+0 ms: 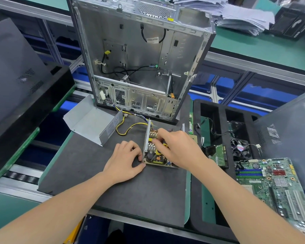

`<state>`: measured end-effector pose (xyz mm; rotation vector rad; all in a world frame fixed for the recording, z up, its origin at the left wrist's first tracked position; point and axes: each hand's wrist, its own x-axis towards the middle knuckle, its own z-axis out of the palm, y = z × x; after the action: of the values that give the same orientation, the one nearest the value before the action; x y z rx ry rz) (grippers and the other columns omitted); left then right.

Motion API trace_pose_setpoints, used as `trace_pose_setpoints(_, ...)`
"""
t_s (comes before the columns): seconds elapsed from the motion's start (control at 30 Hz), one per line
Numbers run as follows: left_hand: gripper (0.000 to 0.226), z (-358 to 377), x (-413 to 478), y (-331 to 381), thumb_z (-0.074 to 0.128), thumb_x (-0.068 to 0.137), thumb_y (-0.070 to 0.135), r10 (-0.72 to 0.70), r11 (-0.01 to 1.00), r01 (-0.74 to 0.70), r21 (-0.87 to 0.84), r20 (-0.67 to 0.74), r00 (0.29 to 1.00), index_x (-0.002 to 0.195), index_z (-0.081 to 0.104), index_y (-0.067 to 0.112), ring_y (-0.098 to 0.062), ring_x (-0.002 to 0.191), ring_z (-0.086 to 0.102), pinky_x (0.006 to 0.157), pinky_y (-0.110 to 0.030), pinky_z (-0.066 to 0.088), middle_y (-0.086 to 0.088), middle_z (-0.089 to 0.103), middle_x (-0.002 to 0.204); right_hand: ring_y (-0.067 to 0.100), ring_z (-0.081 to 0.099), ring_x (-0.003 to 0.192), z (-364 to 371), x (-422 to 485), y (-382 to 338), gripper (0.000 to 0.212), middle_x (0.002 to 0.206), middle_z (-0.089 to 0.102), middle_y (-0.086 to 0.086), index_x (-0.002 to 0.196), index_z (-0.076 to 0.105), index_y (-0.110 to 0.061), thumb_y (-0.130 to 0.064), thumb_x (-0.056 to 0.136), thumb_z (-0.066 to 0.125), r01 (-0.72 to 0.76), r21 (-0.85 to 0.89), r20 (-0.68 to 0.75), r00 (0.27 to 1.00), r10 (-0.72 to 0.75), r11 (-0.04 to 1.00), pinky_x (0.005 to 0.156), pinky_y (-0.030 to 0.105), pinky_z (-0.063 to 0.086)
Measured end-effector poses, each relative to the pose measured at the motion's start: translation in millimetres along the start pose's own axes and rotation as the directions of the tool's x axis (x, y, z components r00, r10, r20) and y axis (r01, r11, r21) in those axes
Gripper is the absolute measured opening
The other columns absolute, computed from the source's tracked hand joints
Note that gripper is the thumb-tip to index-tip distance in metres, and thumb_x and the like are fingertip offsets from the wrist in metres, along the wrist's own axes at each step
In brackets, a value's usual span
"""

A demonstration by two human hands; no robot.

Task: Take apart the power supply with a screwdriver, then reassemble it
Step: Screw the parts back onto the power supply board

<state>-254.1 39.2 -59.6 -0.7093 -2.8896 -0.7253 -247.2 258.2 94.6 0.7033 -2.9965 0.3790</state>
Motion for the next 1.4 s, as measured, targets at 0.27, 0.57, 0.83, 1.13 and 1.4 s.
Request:
trace_pose_setpoints(0.27,0.021,-7.0,-0.7,3.3,0.062,0.082,0.055,0.009,0.999,-0.007,-0.050,0.036,0.999,0.085,0.047,0.041,-0.010,0.099,0.037,0.089,-0.032,0.035,0.023,0.041,0.104,0.013,0.049,0.049,-0.8,-9.7,15.0,0.029,0.060,0.061,-0.005,0.086,0.053,-0.021,-0.042,0.106,0.057,-0.082,0.209,-0.094,0.990,0.103,0.975,0.051,0.034,0.042)
trace_pose_setpoints(0.57,0.018,-63.0,3.7,20.2,0.066,0.072,0.021,-0.200,0.676,0.032,-0.736,-0.142,0.969,0.088,0.058,0.020,-0.029,0.077,0.058,0.071,-0.047,0.049,-0.002,0.063,0.082,0.020,0.061,0.042,-32.2,-13.2,47.5,0.036,0.058,0.066,0.002,0.071,0.058,-0.020,-0.039,0.100,0.066,-0.233,0.693,-0.156,0.875,0.458,0.682,0.042,0.028,0.042)
trace_pose_setpoints(0.83,0.036,-119.5,29.7,78.7,0.074,0.090,0.004,-0.079,0.339,-0.096,-0.936,-0.130,0.988,0.124,0.065,0.010,-0.033,0.109,0.071,0.098,-0.034,0.055,-0.015,0.073,0.113,0.018,0.042,0.035,-44.2,-12.2,52.8,0.040,0.055,0.054,0.009,0.072,0.053,-0.012,-0.032,0.104,0.065,-0.111,0.975,-0.027,0.797,0.604,0.190,0.038,0.020,0.030)
trace_pose_setpoints(1.13,0.025,-122.1,39.1,108.6,0.077,0.088,0.000,-0.253,0.215,-0.080,-0.973,-0.135,0.958,0.113,0.073,0.004,-0.032,0.099,0.077,0.088,-0.031,0.061,-0.014,0.079,0.104,0.014,0.038,0.034,-47.7,-11.9,41.3,0.041,0.048,0.049,0.003,0.068,0.056,-0.017,-0.030,0.105,0.063,-0.087,0.994,0.028,0.775,0.631,0.062,0.038,0.021,0.028)
trace_pose_setpoints(1.4,0.009,-114.8,38.2,107.3,0.072,0.094,0.007,-0.356,0.249,-0.074,-0.966,-0.162,0.920,0.101,0.076,0.004,-0.032,0.086,0.078,0.080,-0.032,0.062,-0.014,0.079,0.091,0.016,0.041,0.035,-44.3,-15.6,39.8,0.042,0.050,0.052,0.003,0.065,0.058,-0.021,-0.031,0.105,0.064,-0.081,0.991,-0.008,0.770,0.638,0.109,0.037,0.020,0.030)
